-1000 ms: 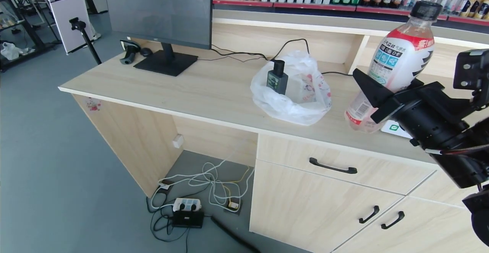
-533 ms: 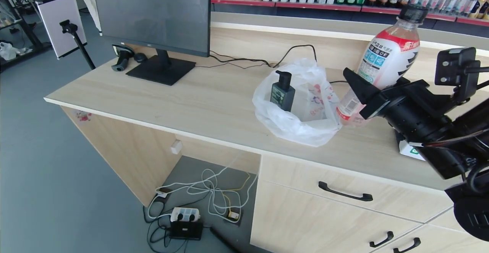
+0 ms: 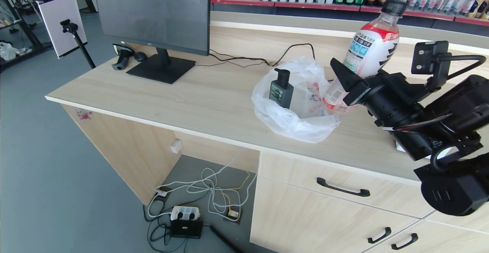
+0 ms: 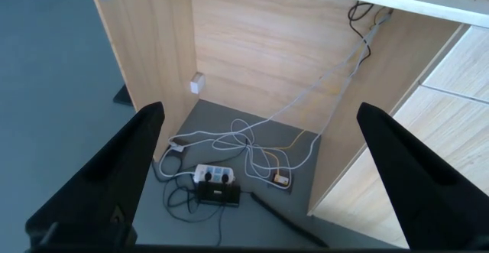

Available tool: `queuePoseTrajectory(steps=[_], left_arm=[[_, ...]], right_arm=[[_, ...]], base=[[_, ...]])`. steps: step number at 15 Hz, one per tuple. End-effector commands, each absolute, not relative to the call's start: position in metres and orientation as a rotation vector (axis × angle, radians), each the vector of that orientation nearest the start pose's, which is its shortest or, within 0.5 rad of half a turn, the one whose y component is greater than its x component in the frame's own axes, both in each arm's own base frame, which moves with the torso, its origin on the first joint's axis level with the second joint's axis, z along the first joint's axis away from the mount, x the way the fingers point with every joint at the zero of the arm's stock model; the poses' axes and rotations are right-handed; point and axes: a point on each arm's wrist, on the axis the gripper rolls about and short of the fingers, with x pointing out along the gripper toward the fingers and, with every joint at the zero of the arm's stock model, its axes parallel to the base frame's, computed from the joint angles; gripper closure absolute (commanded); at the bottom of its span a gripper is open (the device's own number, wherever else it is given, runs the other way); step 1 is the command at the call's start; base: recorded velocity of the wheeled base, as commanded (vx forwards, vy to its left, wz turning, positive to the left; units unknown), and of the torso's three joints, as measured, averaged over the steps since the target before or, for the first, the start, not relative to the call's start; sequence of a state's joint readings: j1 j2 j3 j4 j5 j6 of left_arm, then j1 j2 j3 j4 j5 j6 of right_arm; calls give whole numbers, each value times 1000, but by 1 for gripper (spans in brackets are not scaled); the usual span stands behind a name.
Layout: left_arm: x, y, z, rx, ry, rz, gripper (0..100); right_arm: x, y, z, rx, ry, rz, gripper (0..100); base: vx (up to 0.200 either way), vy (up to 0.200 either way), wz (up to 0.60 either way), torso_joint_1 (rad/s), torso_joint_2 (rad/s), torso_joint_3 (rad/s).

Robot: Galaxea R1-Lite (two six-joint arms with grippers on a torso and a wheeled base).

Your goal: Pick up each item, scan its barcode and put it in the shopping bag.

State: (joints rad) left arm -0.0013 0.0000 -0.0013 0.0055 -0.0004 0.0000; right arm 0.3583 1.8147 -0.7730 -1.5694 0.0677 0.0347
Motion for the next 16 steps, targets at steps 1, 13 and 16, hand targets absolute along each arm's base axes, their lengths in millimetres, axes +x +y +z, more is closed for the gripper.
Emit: queuePoseTrajectory(steps=[1,13,16], left_arm=[[-23,0,75,0,3,-2,0],[-23,0,76,2,-5,-2,0],[-23,0,76,2,-5,0,0]], right_arm=[[315,117,219,111,-503,420,100],[376,136,196,131,-525,420,100],[388,137,190,127,-529,412,100]], base=[[0,0,0,0,0,0],[0,0,0,0,0,0],[0,0,0,0,0,0]])
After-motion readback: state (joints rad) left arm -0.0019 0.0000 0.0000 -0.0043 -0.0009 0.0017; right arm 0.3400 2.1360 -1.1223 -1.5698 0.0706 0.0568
